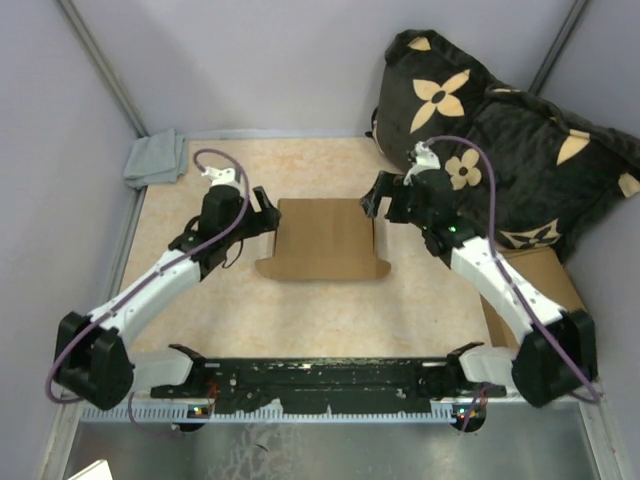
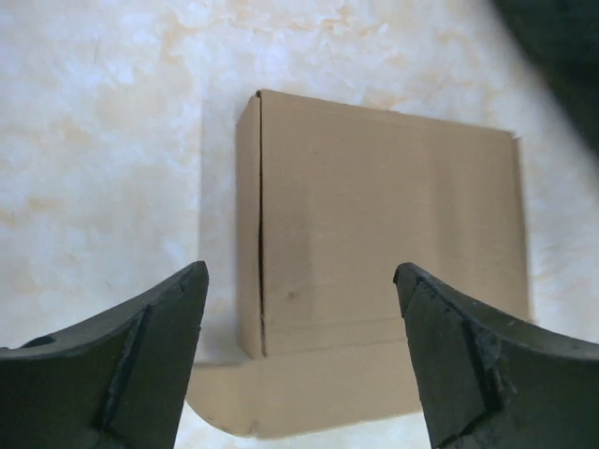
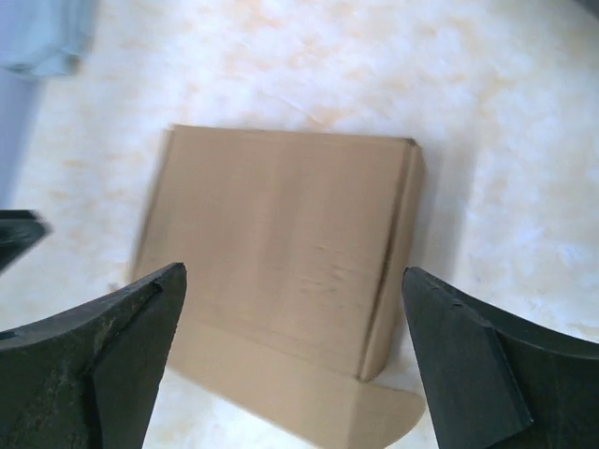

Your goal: Fold the paper box

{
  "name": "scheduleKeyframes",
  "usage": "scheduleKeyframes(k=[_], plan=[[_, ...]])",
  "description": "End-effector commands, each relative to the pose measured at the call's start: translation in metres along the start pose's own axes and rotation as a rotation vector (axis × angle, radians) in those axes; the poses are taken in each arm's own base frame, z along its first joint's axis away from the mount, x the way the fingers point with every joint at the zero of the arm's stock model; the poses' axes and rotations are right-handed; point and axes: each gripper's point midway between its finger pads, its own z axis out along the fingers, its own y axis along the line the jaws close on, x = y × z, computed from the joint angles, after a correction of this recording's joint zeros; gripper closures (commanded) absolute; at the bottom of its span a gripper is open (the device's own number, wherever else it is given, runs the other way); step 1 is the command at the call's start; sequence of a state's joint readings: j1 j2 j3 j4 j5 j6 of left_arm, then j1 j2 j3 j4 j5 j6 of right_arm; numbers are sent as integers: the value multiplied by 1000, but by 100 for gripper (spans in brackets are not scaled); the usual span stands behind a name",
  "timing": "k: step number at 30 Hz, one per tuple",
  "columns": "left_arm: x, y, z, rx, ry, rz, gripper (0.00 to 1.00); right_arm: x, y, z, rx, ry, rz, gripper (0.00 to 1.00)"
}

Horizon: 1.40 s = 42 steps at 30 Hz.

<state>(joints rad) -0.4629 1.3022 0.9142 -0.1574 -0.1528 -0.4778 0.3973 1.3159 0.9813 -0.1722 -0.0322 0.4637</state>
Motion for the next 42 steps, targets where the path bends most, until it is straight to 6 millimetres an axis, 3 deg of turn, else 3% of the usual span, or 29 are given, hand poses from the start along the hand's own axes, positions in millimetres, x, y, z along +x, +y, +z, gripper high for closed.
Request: scheduleKeyframes(k=[1, 3, 6, 8, 10, 12, 16, 28, 42], plan=[[14, 3, -13, 65, -85, -135, 3, 7, 36, -49, -252, -82, 1, 1], [34, -7, -18, 194, -73, -101, 3, 35, 24, -46, -230, -34, 58, 6], [63, -11, -27, 270, -7, -42, 24, 75, -3, -45, -98, 81, 66, 27], [73, -1, -31, 208, 48, -20, 29, 89, -8, -51, -70, 103, 55, 27], [75, 4, -35, 166, 69, 9, 28, 98, -11, -56, -30, 110, 37, 18], [76, 7, -41, 140, 76, 27, 27, 104, -16, -58, 17, 121, 25, 7], [78, 12, -45, 103, 73, 63, 26, 117, -18, -54, 31, 181, 10, 1], [96, 18, -14, 25, 146, 163, 25, 122, -12, -29, 32, 227, -21, 1], [110, 9, -11, 72, 182, 190, 26, 138, 0, -17, -30, 277, -70, 4]])
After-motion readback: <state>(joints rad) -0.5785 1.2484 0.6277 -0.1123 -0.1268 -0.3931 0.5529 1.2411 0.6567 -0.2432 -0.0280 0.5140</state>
